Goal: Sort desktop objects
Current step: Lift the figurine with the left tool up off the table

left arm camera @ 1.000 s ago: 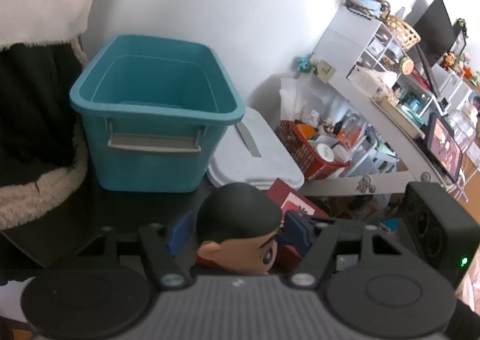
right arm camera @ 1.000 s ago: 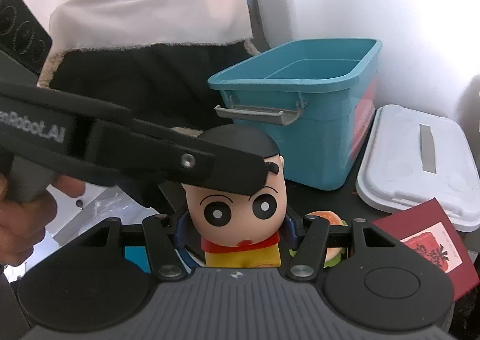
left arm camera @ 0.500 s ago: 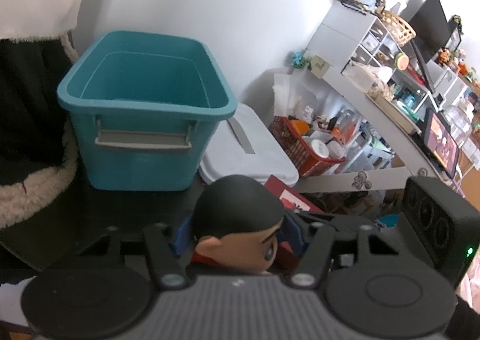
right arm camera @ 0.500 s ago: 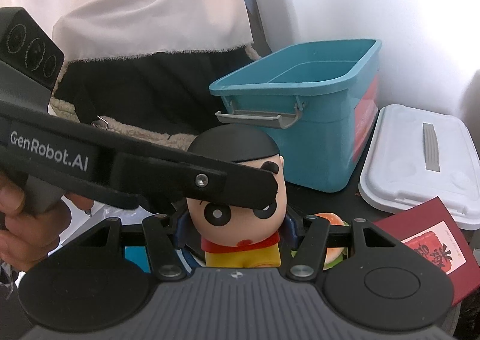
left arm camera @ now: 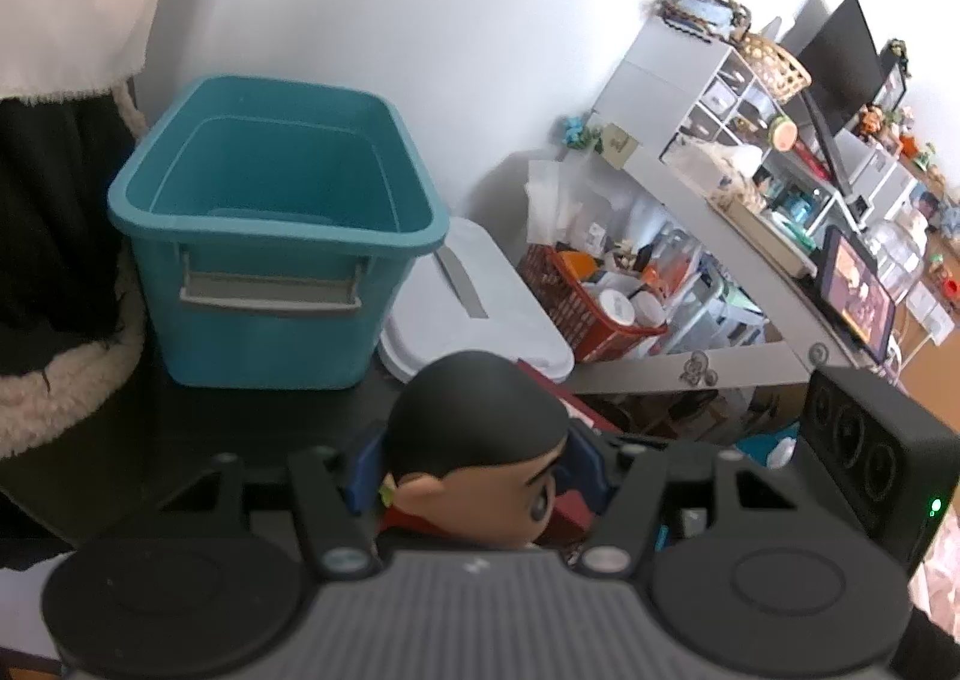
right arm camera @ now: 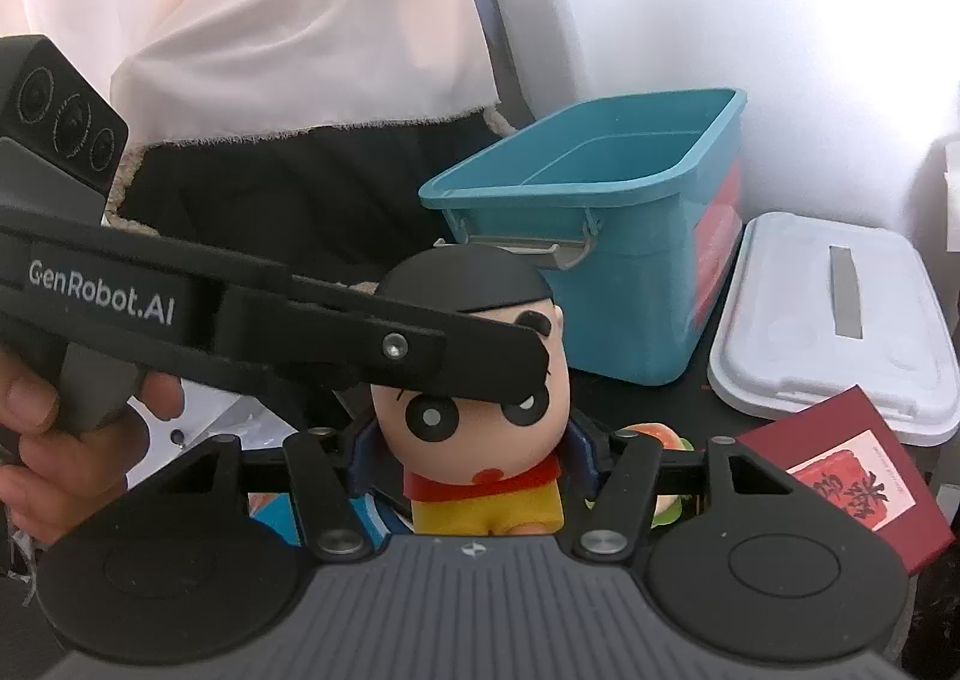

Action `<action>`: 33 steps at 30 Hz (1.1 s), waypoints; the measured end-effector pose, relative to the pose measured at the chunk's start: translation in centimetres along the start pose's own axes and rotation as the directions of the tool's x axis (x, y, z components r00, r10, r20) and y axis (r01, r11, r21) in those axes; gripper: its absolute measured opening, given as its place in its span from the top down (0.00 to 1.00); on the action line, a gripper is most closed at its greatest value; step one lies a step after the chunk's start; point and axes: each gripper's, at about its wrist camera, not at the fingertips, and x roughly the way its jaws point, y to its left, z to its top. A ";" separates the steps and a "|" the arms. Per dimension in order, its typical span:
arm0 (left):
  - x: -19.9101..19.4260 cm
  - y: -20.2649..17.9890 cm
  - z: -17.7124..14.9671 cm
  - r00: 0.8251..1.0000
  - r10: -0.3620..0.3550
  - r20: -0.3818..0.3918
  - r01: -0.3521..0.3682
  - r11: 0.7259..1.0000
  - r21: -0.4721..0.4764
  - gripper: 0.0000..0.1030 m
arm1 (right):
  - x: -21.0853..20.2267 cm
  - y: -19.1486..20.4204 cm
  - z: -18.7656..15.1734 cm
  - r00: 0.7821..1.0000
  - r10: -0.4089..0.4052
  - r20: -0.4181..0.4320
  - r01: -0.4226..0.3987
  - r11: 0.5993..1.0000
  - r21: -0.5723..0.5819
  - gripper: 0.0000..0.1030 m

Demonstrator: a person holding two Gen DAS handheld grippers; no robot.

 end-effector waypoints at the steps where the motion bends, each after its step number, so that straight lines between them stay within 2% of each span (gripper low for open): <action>1: -0.2 0.0 0.1 1.000 0.004 0.006 -0.004 1.000 0.001 0.37 | -0.1 0.1 0.0 1.000 -0.005 0.002 0.005 1.000 -0.001 0.36; 11: -1.6 0.0 0.7 0.999 0.014 0.046 -0.013 1.000 -0.025 0.37 | -2.0 1.0 0.2 0.997 -0.077 0.026 0.077 0.997 0.001 0.25; 25: -3.0 -0.1 1.0 0.995 0.033 0.098 -0.027 0.998 -0.057 0.37 | -5.2 2.4 0.2 0.991 -0.132 0.009 0.132 0.991 0.006 0.16; 33: -3.1 0.1 1.1 0.993 0.043 0.108 -0.037 0.998 -0.058 0.37 | -7.2 2.4 -0.8 0.989 -0.147 0.006 0.147 0.989 0.024 0.15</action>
